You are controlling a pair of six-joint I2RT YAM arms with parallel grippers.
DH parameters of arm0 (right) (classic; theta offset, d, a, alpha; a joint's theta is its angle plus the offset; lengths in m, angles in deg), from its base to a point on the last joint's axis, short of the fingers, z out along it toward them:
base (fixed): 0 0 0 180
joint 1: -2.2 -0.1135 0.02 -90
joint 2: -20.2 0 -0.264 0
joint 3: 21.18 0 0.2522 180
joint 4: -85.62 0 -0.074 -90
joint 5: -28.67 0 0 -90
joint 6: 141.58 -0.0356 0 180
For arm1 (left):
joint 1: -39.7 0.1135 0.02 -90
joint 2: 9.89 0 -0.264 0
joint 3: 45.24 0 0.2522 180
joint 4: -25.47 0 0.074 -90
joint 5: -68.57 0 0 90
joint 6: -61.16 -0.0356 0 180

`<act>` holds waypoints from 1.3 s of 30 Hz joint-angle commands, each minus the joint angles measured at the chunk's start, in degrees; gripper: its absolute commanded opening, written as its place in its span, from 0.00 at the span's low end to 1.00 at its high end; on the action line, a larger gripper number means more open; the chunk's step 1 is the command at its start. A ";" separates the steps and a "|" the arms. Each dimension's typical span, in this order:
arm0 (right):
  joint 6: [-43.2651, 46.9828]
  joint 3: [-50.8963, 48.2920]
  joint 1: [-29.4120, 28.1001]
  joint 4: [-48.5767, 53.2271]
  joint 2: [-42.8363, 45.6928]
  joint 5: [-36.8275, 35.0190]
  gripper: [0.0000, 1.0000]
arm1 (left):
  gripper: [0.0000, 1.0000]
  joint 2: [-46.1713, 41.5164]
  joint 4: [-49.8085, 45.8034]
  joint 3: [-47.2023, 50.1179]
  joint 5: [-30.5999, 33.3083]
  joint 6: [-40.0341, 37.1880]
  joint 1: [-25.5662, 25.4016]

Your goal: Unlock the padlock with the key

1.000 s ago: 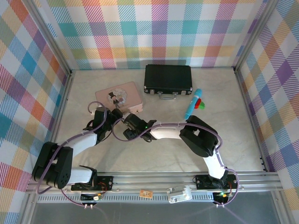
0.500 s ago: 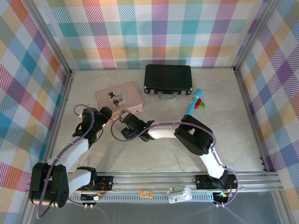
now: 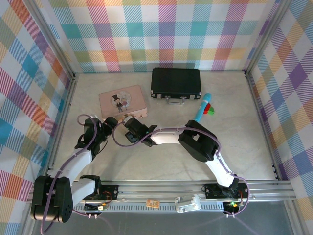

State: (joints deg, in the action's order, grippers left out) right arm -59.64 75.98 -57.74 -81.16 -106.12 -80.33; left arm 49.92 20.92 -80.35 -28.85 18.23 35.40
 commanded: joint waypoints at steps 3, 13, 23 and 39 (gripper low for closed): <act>0.86 0.12 2.61 -2.53 -3.32 0.17 0.38 | 0.73 -1.25 2.80 2.07 -1.81 -0.20 0.67; 0.59 -4.88 4.98 -4.45 2.43 11.55 0.13 | 0.70 4.26 12.99 3.17 -4.46 0.94 0.59; -2.90 -4.84 8.04 -6.05 2.07 25.14 0.02 | 0.64 15.29 22.23 0.75 -5.76 1.18 -1.34; -4.53 -4.59 8.39 -6.86 1.35 26.65 0.02 | 0.36 33.06 27.49 -9.08 -1.94 -0.83 -7.24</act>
State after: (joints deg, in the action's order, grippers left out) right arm -63.18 71.85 -49.50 -87.45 -104.15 -55.46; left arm 81.20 46.41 -88.00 -32.32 18.45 28.49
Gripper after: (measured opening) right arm 0.056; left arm 0.375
